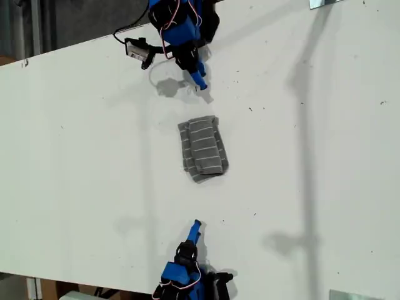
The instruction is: Grasp corners of a square towel and fold twice.
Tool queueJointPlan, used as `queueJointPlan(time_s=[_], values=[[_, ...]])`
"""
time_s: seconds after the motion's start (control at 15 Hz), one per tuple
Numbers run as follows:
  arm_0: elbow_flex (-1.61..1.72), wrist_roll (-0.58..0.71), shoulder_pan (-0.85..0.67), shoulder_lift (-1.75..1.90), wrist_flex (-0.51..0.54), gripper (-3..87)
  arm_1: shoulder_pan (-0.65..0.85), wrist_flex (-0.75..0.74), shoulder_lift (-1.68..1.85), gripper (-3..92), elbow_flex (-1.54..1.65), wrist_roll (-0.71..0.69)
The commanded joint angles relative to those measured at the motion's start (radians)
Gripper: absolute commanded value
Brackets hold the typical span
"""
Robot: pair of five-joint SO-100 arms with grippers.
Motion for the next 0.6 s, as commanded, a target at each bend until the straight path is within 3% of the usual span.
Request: queueJointPlan(time_s=[0.0, 0.07, 0.53], values=[[0.008, 0.110, -0.012, 0.006, -0.014, 21.4, 0.041, 0.014, -0.002, 21.8, -0.029, -0.049], [0.008, 0.155, -0.014, 0.006, -0.017, 20.6, 0.054, 0.015, -0.002, 21.8, -0.029, -0.049], [0.008, 0.147, -0.014, 0.006, -0.015, 17.3, 0.069, 0.015, -0.002, 21.8, -0.029, -0.049]])
